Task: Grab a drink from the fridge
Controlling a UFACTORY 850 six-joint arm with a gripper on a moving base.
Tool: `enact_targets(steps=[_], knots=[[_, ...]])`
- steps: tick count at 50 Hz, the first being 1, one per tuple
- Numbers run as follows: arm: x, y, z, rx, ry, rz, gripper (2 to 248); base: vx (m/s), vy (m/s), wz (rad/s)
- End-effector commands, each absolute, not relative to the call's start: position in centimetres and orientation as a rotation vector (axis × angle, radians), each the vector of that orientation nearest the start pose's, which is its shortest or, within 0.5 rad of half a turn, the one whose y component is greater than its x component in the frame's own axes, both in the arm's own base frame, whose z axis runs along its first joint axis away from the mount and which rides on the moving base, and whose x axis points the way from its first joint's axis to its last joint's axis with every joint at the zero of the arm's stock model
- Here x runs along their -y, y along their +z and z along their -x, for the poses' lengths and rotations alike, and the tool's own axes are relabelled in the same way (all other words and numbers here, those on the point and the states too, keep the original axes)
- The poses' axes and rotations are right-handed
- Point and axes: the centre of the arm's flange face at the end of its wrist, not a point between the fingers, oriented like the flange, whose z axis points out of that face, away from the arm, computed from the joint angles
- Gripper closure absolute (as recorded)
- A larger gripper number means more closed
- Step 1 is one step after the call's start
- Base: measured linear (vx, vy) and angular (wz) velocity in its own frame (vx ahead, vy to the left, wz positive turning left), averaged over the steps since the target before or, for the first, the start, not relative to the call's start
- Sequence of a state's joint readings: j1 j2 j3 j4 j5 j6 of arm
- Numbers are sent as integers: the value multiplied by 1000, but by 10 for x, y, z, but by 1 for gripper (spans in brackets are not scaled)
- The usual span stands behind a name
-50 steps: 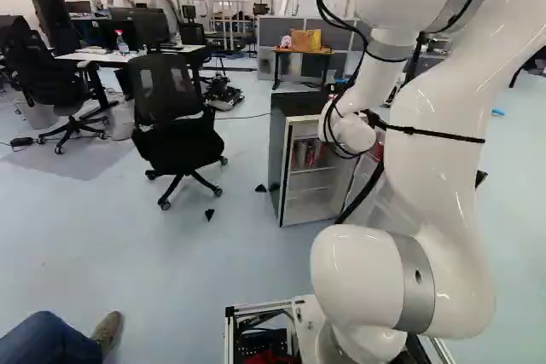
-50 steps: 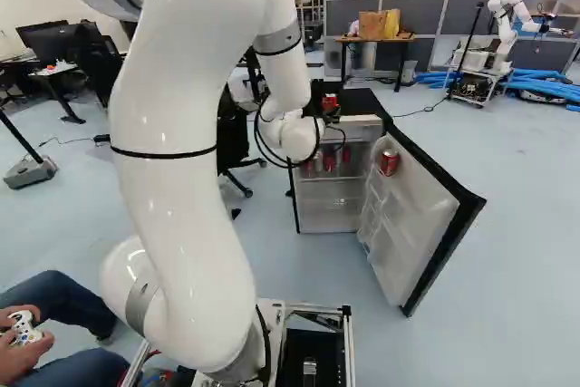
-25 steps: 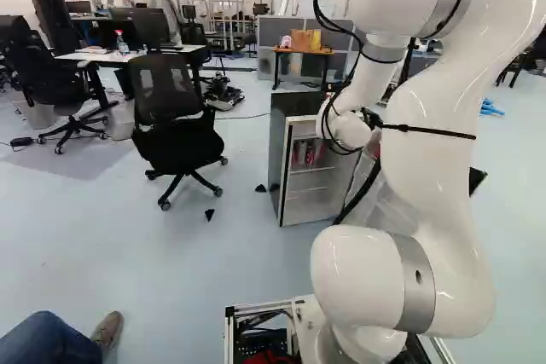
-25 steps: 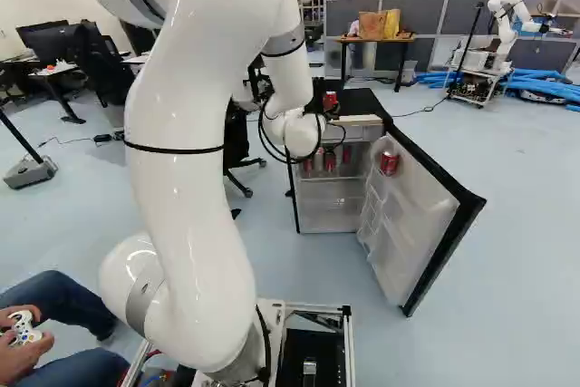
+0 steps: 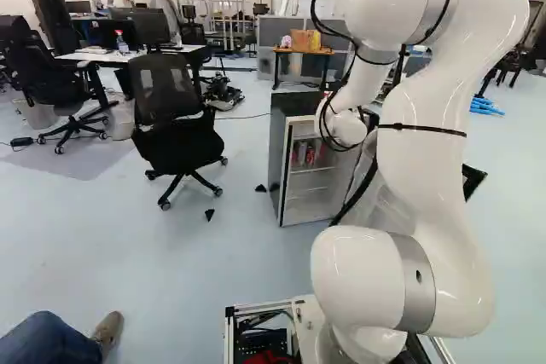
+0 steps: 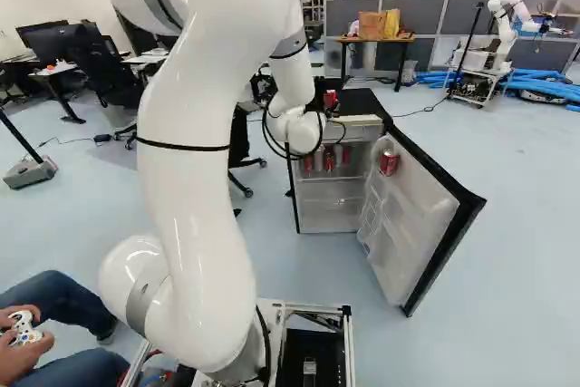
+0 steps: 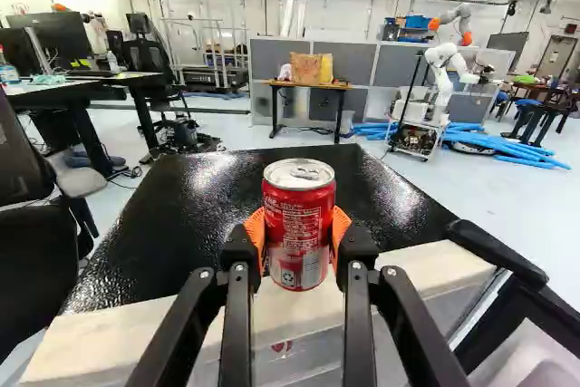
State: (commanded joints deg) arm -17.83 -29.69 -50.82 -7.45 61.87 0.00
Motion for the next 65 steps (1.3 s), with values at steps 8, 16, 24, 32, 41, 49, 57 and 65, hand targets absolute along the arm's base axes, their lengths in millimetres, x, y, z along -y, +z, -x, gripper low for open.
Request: enact_targets(steps=[8,16,24,32,41,49,57,65], knots=[[167,346,-560,-179,-2173,2477,157,0,0,0],[168,344,-568,-175,-2169,2479,157,0,0,0],[168,342,-577,-170,-2165,2481,157,0,0,0],[169,339,-586,-166,-2160,2483,157,0,0,0],[170,337,-596,-161,-2155,2486,157,0,0,0],[170,336,-599,-160,-2153,2487,157,0,0,0],[170,336,-599,-160,-2153,2487,157,0,0,0],[170,336,-599,-160,-2153,2487,153,0,0,0]])
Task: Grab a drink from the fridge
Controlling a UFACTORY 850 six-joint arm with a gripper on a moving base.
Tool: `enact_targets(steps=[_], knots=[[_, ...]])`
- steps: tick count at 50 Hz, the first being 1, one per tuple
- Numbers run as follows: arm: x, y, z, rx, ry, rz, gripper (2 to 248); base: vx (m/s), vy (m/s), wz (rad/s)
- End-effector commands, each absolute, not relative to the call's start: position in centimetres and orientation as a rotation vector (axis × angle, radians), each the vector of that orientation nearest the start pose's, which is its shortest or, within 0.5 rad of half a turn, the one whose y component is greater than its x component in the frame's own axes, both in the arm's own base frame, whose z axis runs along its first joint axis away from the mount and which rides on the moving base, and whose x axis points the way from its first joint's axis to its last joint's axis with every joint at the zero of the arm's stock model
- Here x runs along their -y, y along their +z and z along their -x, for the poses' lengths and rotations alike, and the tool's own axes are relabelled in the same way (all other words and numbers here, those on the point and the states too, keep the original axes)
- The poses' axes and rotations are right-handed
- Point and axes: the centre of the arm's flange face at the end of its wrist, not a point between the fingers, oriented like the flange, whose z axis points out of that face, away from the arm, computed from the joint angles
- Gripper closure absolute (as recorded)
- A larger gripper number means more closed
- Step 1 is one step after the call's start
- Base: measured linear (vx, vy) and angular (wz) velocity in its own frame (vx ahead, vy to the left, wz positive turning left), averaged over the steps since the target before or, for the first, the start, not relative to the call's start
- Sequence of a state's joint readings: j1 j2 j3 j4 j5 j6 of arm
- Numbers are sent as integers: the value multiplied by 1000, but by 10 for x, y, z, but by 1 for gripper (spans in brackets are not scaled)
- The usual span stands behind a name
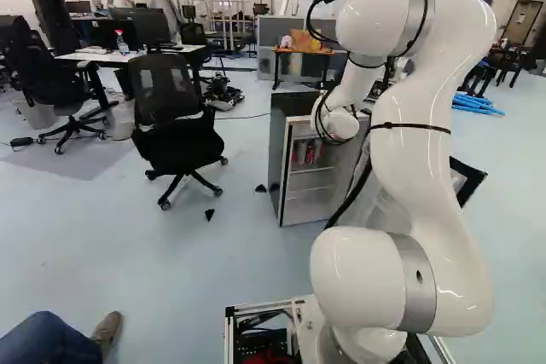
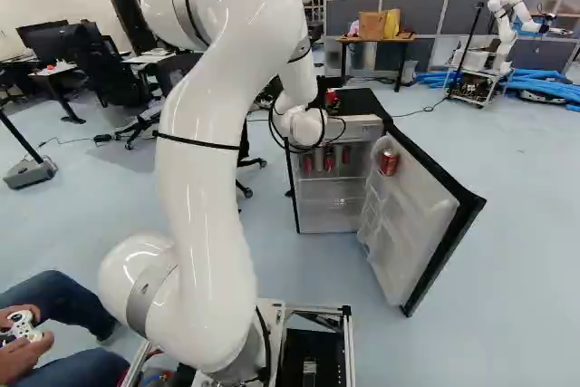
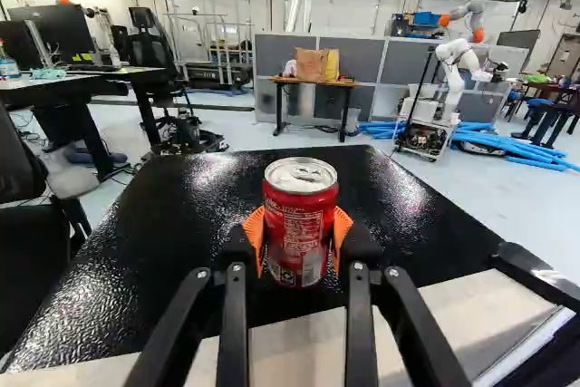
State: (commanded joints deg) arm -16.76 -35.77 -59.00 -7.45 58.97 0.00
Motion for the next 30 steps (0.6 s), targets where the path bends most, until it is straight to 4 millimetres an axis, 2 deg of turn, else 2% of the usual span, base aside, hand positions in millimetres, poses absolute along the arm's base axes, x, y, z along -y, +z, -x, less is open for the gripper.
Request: enact_targets(steps=[3,4,8,9,13,14,19,20,24,25,30], knots=[[170,336,-599,-160,-2153,2487,153,0,0,0],[170,336,-599,-160,-2153,2487,123,0,0,0],[170,336,-599,-160,-2153,2487,123,0,0,0],[170,336,-599,-160,-2153,2487,87,0,0,0],[170,336,-599,-160,-2153,2487,87,0,0,0],[170,336,-599,-160,-2153,2487,51,0,0,0],[170,336,-599,-160,-2153,2487,51,0,0,0],[170,336,-599,-160,-2153,2487,13,0,0,0],[170,336,-599,-160,-2153,2487,13,0,0,0],[170,336,-599,-160,-2153,2487,3,0,0,0],[169,336,-597,-160,-2151,2489,3,0,0,0]])
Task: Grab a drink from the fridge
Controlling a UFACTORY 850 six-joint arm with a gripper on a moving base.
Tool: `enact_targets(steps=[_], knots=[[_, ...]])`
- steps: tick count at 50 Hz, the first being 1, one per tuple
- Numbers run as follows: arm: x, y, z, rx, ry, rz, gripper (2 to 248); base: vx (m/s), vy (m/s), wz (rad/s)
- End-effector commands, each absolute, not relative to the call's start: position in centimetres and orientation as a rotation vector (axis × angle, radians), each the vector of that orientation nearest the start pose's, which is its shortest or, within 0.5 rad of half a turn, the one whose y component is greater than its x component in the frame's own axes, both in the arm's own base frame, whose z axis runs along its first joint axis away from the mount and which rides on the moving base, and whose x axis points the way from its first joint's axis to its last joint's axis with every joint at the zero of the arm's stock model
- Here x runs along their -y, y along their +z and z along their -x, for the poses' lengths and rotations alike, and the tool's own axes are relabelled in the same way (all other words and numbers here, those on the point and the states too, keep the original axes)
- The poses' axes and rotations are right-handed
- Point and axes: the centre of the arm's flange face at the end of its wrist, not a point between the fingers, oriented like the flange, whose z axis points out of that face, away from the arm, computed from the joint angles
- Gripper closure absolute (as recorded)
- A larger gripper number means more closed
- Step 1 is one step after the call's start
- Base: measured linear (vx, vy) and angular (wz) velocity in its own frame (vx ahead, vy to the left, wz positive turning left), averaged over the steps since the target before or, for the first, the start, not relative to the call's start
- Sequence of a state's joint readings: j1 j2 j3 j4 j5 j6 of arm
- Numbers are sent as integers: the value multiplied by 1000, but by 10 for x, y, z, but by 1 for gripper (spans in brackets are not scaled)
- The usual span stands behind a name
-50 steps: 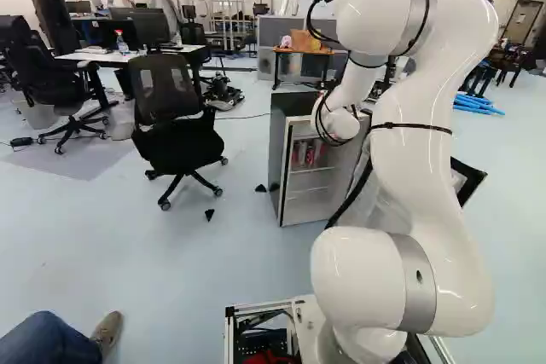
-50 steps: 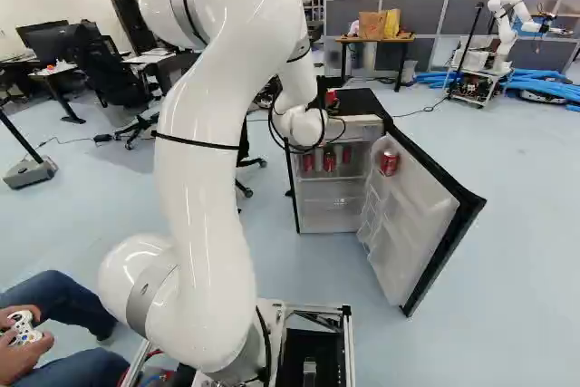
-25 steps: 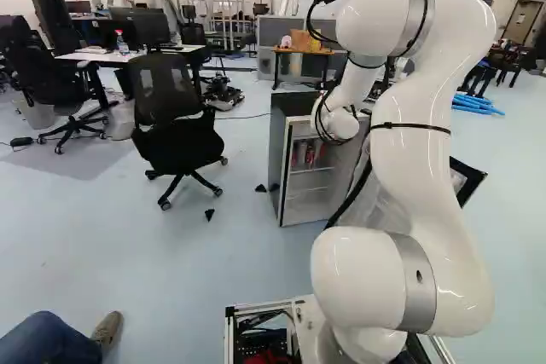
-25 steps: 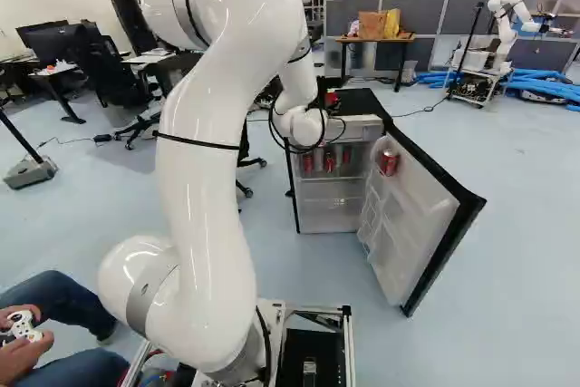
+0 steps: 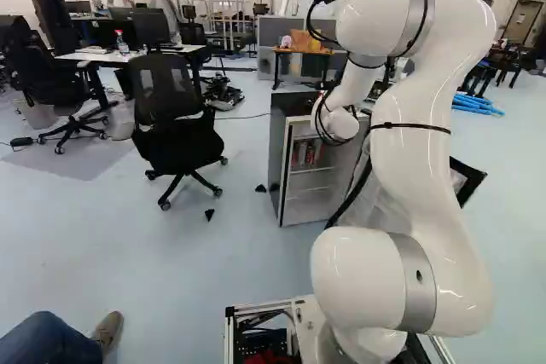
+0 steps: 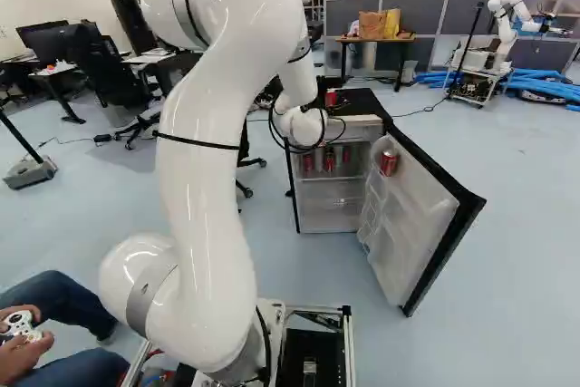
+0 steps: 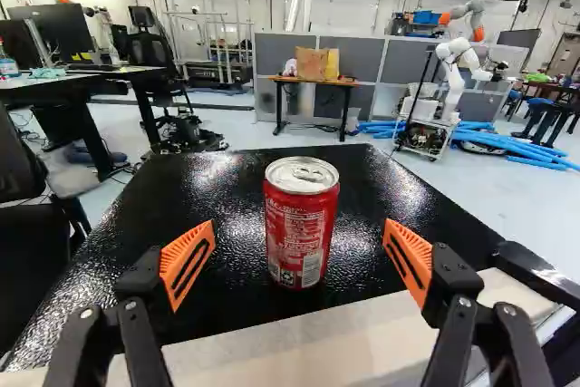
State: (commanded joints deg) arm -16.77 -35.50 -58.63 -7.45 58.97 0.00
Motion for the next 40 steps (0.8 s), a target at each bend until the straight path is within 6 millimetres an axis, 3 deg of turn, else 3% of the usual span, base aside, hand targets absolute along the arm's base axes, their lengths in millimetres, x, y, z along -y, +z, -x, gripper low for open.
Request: enact_targets(steps=[40], knots=[[155,348,-521,-190,-2080,2546,3,0,0,0]])
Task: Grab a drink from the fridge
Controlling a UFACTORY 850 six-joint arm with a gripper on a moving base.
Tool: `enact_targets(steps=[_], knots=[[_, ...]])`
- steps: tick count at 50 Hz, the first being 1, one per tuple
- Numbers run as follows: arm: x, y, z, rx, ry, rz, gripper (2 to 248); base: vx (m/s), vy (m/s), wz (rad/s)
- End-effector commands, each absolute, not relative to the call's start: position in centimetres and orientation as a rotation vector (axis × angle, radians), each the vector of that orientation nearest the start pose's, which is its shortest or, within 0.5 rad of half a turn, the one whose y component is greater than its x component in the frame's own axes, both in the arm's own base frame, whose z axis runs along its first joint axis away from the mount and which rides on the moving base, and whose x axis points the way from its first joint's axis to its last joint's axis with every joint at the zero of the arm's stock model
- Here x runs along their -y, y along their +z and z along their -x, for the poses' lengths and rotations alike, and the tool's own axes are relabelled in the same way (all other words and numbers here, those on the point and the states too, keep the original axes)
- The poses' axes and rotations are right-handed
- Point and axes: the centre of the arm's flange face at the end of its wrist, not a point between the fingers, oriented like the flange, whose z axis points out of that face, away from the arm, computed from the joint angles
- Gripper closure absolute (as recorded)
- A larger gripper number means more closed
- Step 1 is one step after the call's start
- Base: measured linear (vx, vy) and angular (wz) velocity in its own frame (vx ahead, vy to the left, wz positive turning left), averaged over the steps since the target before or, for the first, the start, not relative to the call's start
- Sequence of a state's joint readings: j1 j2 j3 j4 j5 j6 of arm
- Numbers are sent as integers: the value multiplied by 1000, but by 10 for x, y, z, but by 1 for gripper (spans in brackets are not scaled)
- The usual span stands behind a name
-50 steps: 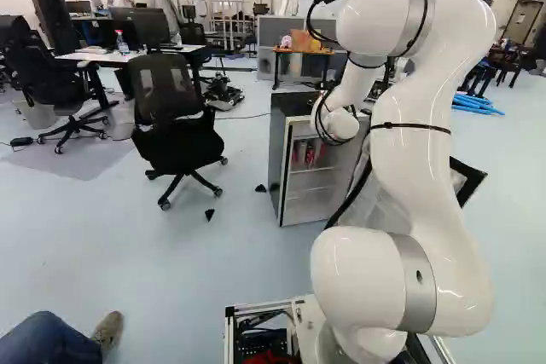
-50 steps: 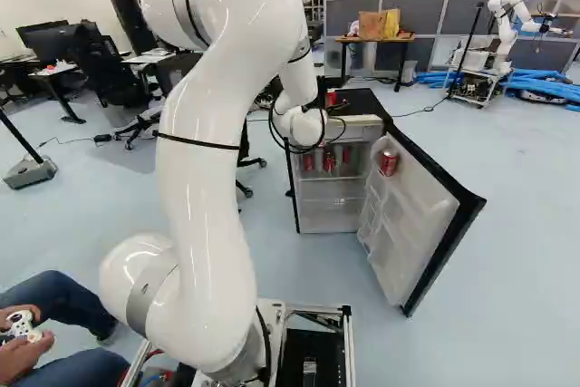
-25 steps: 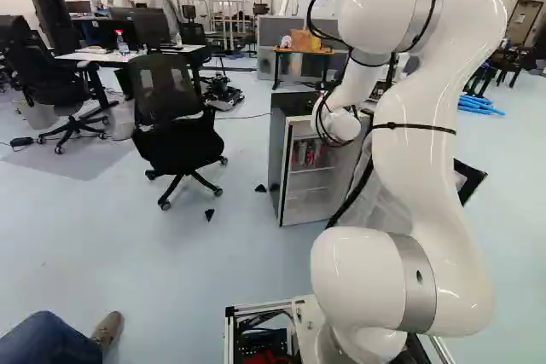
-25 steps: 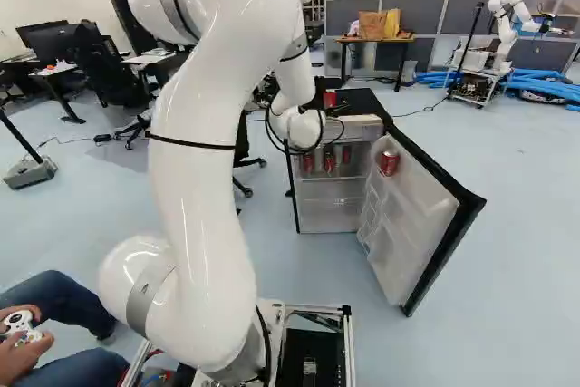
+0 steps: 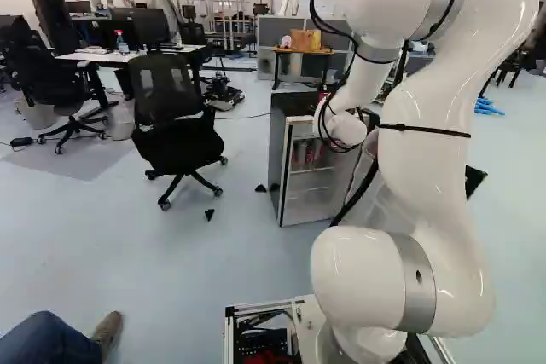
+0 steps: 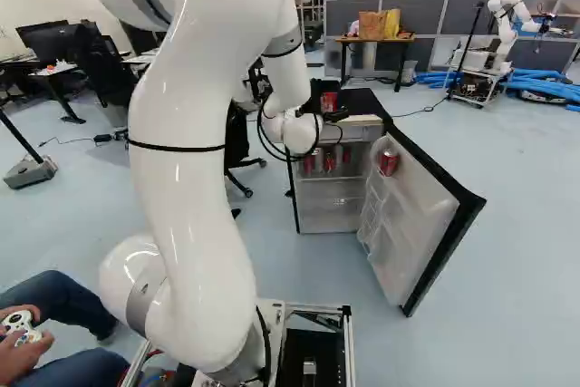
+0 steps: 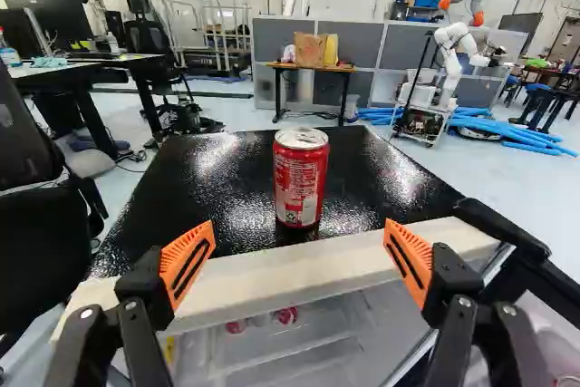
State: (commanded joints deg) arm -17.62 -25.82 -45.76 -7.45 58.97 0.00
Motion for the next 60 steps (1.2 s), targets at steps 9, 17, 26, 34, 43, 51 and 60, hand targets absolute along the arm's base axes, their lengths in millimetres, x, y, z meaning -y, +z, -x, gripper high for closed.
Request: enact_targets(steps=[9,17,26,34,43,51,60], knots=[[159,357,-505,-212,-2091,2550,3,0,0,0],[166,366,-492,-237,-2111,2551,3,0,0,0],[177,375,-480,-274,-2109,2572,3,0,0,0],[187,380,-470,-323,-2074,2616,3,0,0,0],[200,383,-460,-389,-2001,2684,3,0,0,0],[211,385,-452,-453,-1917,2748,3,0,0,0],[224,387,-444,-525,-1814,2814,3,0,0,0]])
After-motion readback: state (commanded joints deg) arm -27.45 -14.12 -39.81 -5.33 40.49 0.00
